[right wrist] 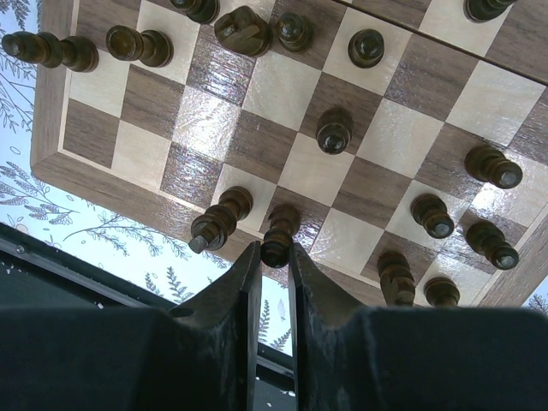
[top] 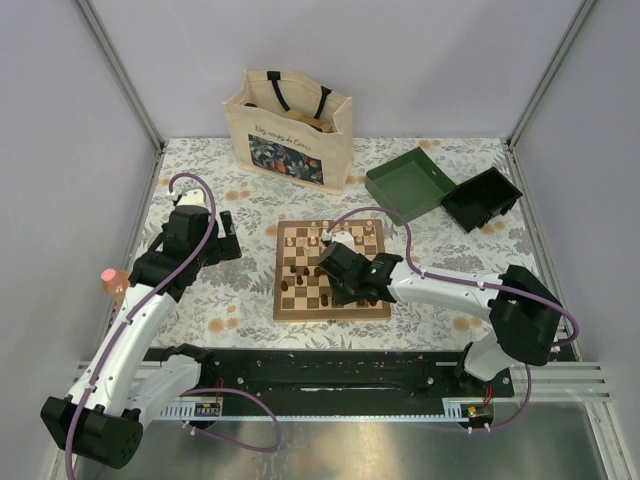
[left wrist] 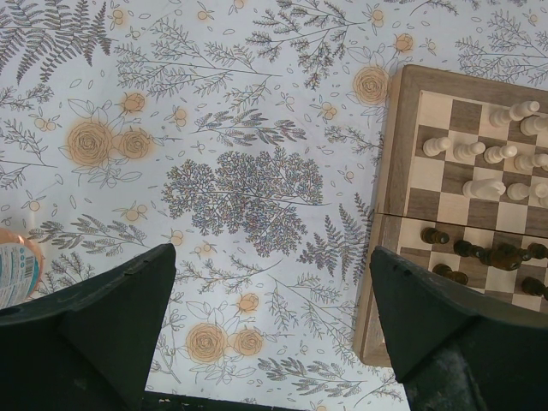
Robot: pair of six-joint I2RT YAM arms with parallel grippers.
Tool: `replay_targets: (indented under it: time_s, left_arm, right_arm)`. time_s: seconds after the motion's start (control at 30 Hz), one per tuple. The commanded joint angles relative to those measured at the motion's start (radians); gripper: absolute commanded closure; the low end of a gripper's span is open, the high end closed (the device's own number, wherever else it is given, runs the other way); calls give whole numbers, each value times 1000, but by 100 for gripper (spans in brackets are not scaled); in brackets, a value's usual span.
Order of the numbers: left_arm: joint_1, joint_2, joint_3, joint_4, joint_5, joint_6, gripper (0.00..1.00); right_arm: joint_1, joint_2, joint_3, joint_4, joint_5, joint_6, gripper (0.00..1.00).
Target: Set up the chess pieces on the board
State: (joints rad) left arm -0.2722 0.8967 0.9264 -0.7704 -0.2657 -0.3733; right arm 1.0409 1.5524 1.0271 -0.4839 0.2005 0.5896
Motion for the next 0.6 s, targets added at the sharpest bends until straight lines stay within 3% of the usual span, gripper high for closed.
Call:
replay_targets:
  time_s: [0.0,0.57]
  left_arm:
    - [5,-10,3,17,13,7,1]
    - [5,-12,2,17,13,7,1]
  right_arm:
    - [10,-28,-15,-2,42,-7,79]
    - [10,-29,-15,-10,40,-51,79]
